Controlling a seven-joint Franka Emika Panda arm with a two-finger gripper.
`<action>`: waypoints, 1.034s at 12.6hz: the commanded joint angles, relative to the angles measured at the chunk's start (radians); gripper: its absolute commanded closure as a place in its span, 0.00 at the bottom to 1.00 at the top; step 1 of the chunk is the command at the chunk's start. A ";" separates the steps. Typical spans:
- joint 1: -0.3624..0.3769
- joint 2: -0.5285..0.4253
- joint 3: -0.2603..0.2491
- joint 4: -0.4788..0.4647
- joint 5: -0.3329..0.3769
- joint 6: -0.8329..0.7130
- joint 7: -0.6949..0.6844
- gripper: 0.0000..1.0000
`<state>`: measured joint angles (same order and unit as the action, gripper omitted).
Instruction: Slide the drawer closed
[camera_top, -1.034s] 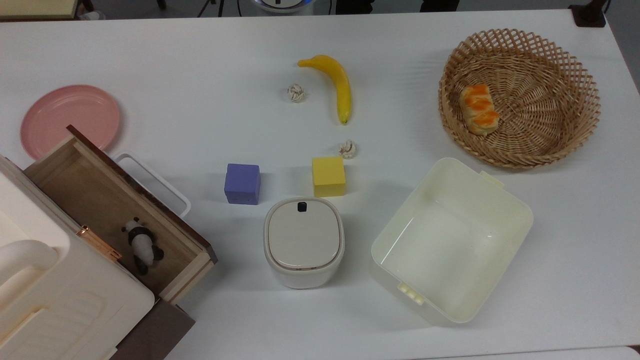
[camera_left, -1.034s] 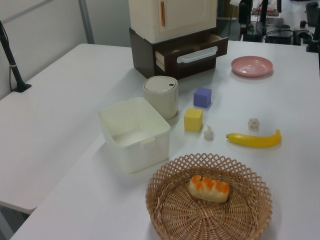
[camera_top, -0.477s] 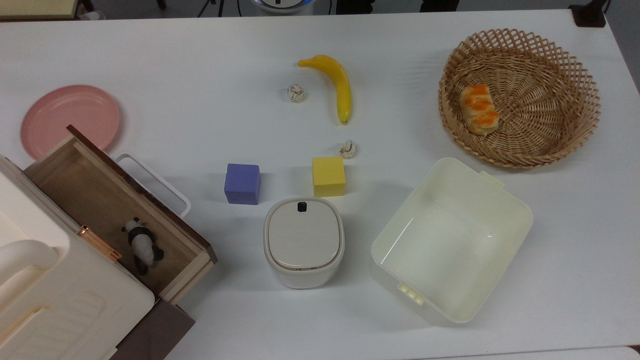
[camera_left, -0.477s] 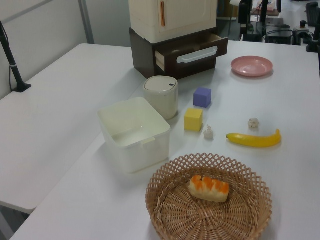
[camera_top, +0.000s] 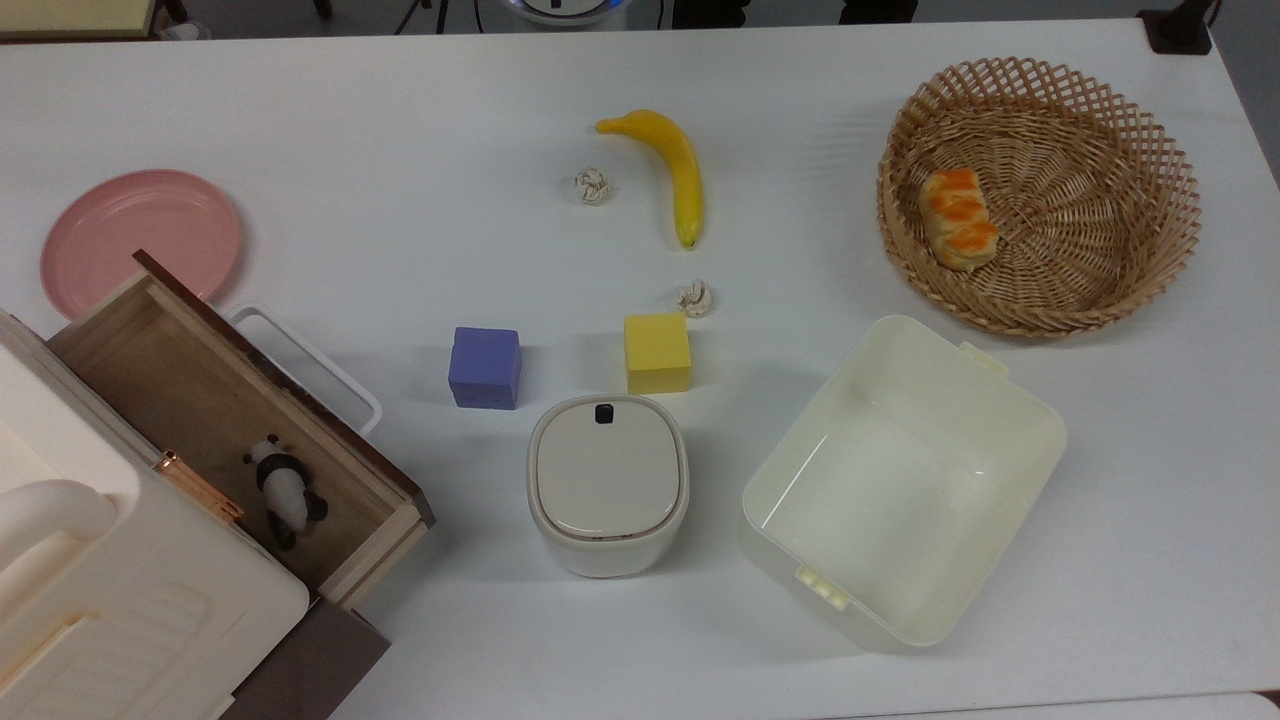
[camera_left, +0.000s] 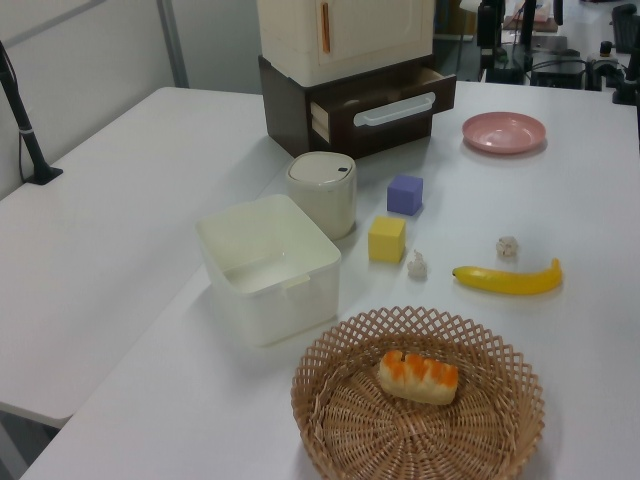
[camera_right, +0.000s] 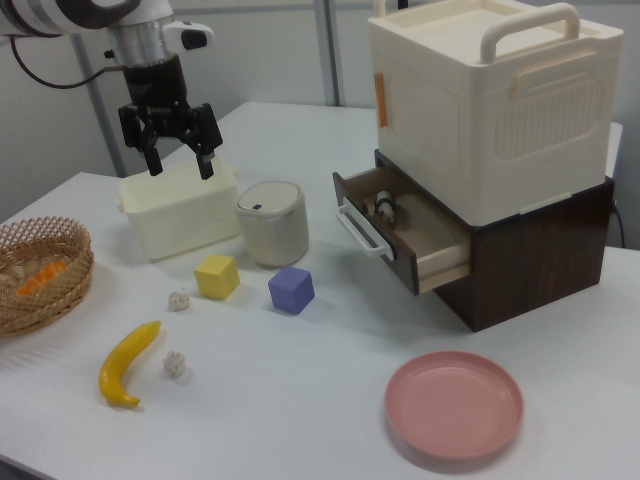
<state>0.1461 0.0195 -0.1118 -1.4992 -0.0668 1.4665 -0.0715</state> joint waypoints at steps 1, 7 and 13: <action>0.006 -0.013 -0.008 -0.016 0.010 0.011 0.006 0.00; 0.004 -0.007 -0.009 -0.016 0.042 0.092 0.076 0.00; 0.004 0.002 -0.009 -0.016 0.044 0.106 0.096 0.00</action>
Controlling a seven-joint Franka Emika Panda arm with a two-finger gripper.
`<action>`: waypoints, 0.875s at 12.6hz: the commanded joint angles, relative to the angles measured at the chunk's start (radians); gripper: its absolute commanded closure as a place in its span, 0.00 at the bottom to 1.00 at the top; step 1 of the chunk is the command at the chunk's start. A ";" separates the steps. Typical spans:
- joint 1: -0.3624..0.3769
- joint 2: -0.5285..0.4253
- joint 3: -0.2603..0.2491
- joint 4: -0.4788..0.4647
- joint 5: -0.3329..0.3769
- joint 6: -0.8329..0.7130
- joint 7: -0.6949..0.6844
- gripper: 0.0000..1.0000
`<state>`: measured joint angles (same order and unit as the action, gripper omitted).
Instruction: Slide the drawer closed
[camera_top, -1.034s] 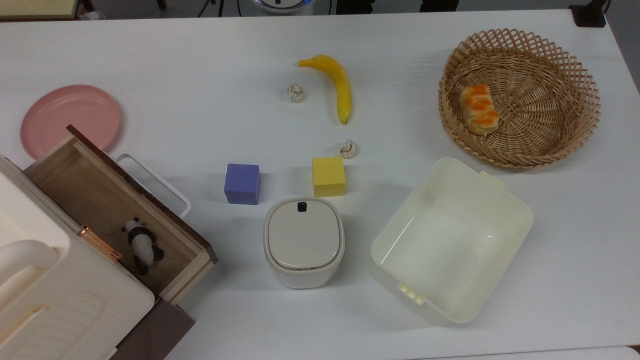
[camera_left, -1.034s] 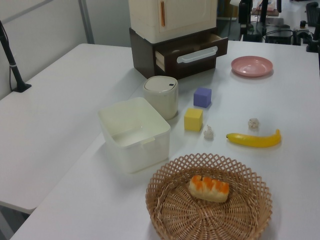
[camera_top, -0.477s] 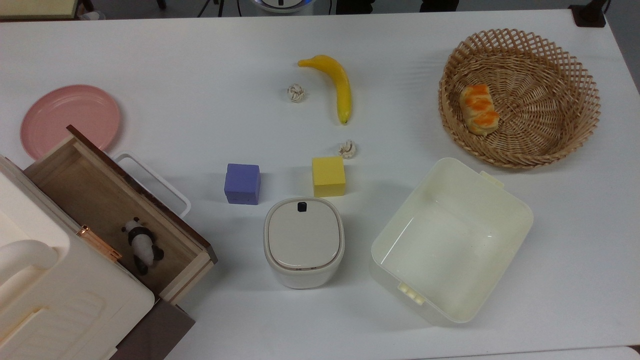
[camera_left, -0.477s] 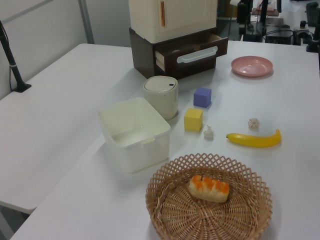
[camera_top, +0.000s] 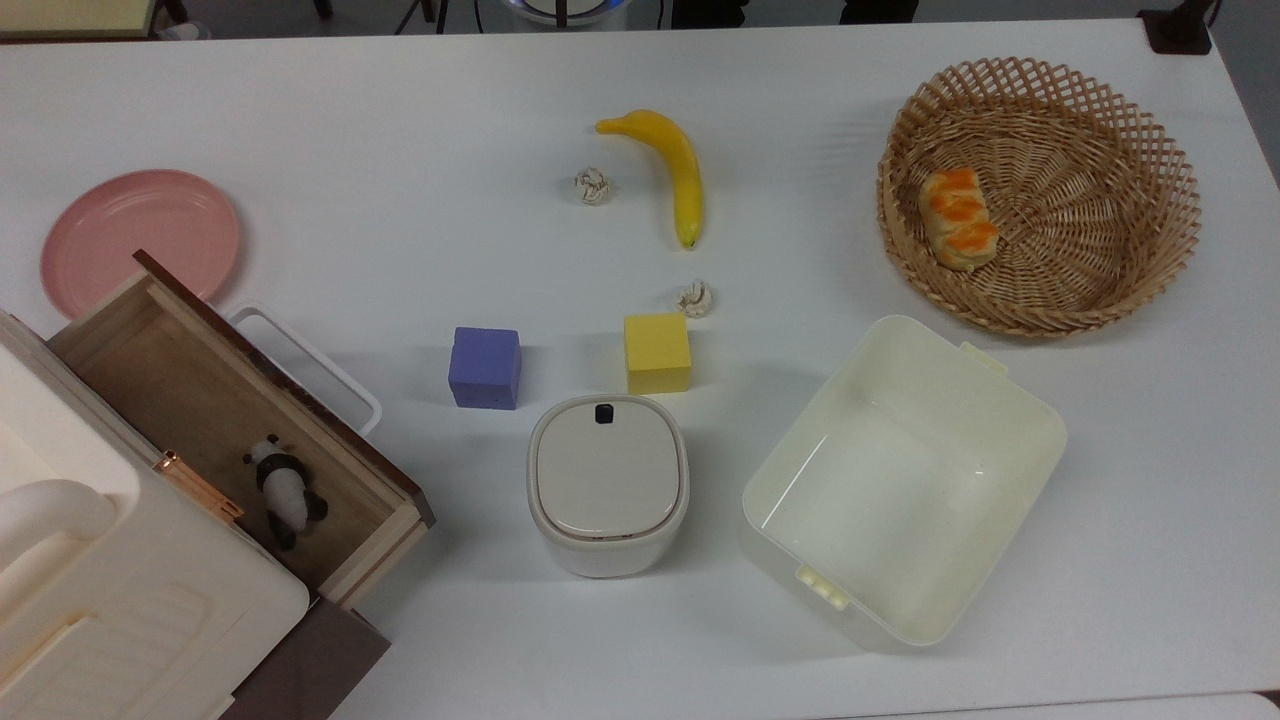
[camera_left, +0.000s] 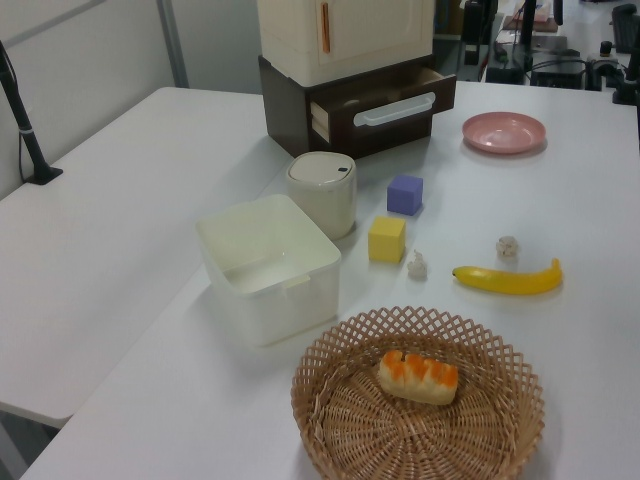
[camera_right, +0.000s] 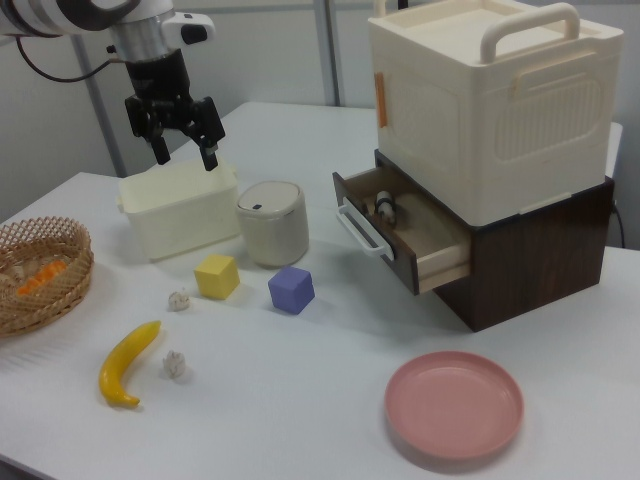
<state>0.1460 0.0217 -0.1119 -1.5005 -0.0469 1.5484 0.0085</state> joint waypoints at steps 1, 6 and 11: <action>0.006 0.001 -0.009 -0.015 0.024 0.024 0.016 0.15; 0.007 0.003 -0.009 -0.015 0.024 0.021 0.014 1.00; 0.009 0.007 -0.009 -0.015 0.024 0.021 0.016 1.00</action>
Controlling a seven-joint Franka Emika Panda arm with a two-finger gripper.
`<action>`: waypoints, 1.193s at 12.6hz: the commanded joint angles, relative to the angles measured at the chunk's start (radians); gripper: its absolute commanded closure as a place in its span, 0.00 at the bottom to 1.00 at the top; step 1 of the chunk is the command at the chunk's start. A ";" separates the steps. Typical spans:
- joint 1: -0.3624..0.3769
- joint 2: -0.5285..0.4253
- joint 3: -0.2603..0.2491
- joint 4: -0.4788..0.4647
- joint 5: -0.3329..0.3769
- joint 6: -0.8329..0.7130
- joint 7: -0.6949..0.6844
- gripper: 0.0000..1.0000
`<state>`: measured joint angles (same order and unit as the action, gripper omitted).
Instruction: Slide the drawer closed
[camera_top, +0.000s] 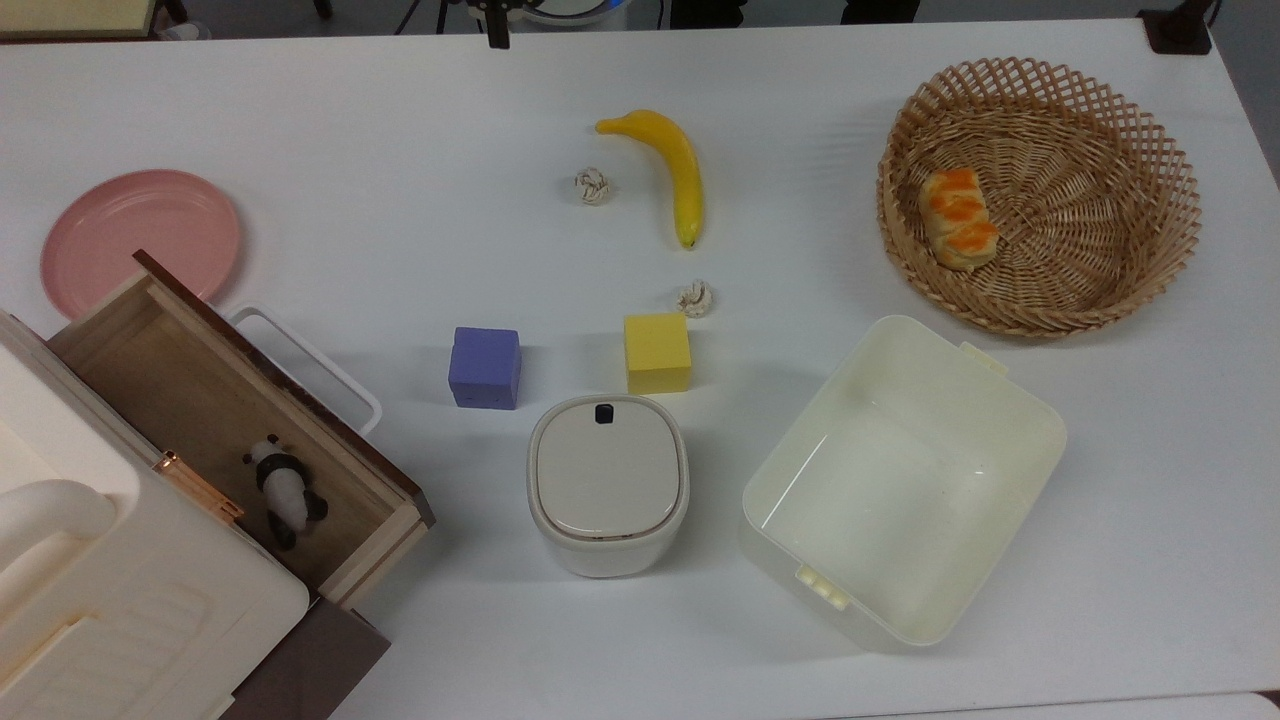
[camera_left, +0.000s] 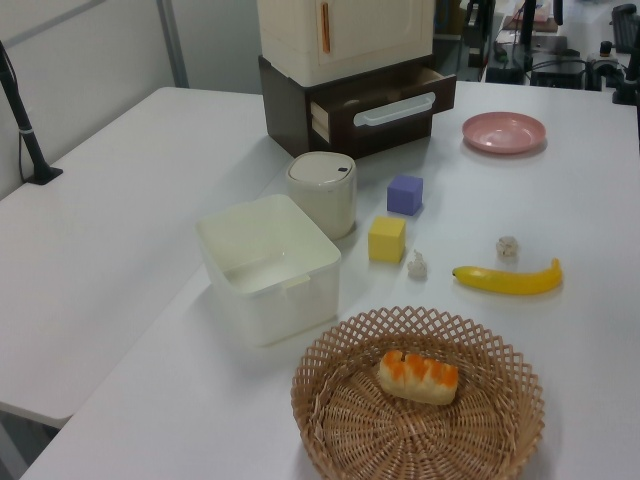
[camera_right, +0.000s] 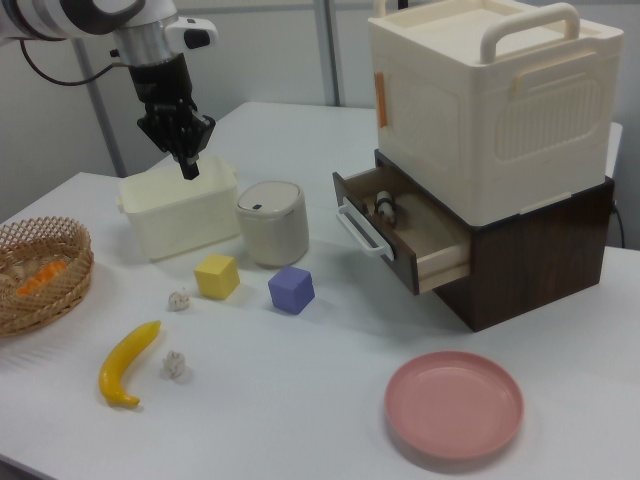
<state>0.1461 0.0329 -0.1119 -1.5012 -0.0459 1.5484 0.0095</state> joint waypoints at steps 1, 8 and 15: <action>0.009 0.007 -0.009 -0.013 0.024 0.024 0.017 1.00; -0.028 0.076 -0.012 -0.016 0.046 0.085 0.159 1.00; -0.105 0.245 -0.014 -0.025 0.046 0.301 0.421 1.00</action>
<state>0.0515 0.2228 -0.1175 -1.5159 -0.0249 1.7562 0.3289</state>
